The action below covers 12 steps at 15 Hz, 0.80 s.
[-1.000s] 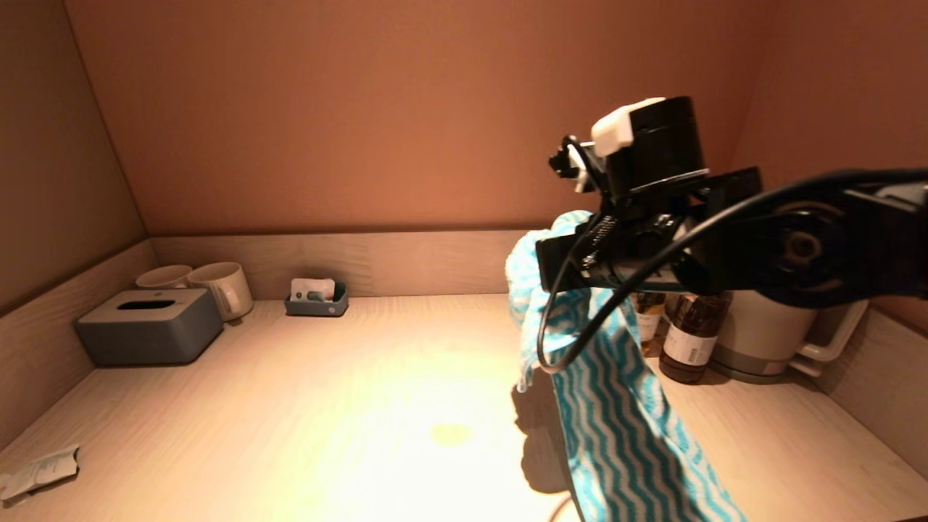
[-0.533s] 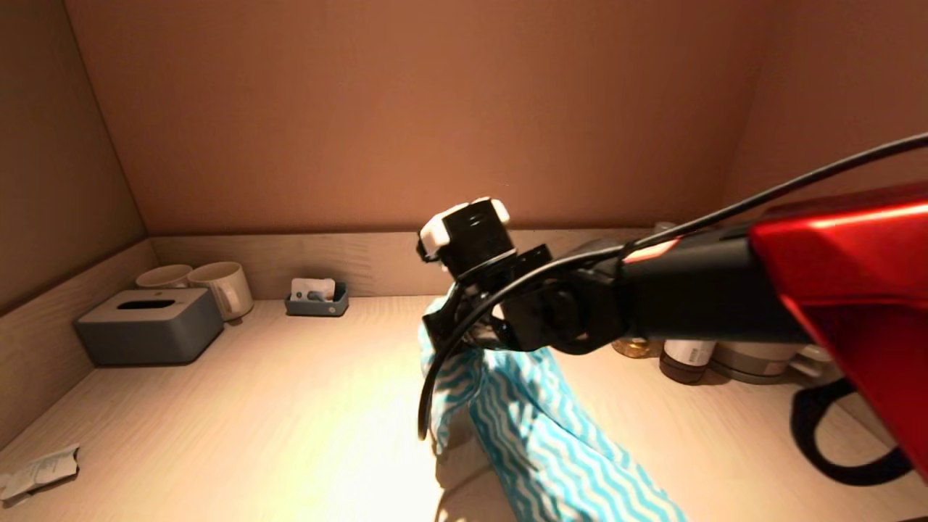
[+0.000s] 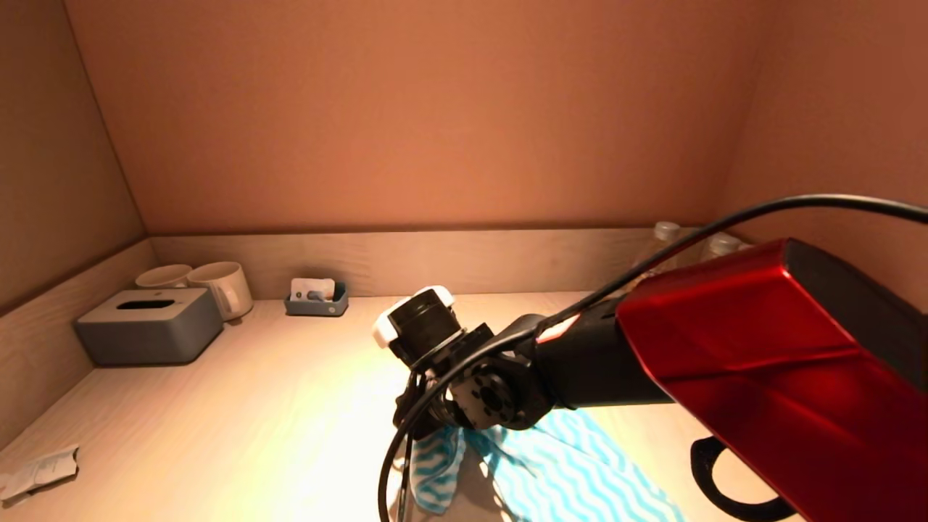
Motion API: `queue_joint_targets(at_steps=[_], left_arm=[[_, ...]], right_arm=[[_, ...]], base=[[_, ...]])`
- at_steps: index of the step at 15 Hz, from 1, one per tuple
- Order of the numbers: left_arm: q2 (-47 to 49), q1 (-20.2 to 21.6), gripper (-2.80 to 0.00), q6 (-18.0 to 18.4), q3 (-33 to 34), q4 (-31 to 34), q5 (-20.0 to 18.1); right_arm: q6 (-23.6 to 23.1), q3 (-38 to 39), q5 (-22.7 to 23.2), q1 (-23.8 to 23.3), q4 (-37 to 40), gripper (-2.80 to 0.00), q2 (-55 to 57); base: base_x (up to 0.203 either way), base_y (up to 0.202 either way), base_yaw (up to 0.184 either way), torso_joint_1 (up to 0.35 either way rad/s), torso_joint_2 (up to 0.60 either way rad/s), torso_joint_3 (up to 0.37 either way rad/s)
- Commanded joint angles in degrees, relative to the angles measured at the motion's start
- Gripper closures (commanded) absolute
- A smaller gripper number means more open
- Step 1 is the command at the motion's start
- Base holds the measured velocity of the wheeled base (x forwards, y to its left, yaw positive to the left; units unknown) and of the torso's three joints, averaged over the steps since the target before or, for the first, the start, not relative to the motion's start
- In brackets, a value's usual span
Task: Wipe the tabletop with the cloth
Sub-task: Sweep the stains on the table
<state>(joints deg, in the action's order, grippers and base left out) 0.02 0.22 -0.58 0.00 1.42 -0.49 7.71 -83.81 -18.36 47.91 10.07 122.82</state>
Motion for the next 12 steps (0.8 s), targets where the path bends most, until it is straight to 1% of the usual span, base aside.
queue_joint_targets(at_steps=[1,6,9,12], left_arm=[[-0.02,0.04,0.00,-0.04,0.00,-0.02,0.05],[-0.02,0.04,0.00,-0.04,0.00,-0.02,0.02],[-0.02,0.04,0.00,-0.04,0.00,-0.02,0.00],[-0.02,0.04,0.00,-0.04,0.00,-0.02,-0.01]], right_arm=[[0.78,2.69,-0.10,1.17,-0.08,0.00,-0.46],[1.43,4.36,-0.11,0.80,-0.29,0.00,0.55],[1.54,4.12,-0.16,-2.51,-3.93,0.00,2.32],[1.73,5.73,-0.72,-3.92,-4.44,0.00,0.79]], base=[[0.000,0.000,0.000,0.000,0.00,0.000],[0.000,0.000,0.000,0.000,0.00,0.000],[0.000,0.000,0.000,0.000,0.00,0.000],[0.000,0.000,0.000,0.000,0.00,0.000]])
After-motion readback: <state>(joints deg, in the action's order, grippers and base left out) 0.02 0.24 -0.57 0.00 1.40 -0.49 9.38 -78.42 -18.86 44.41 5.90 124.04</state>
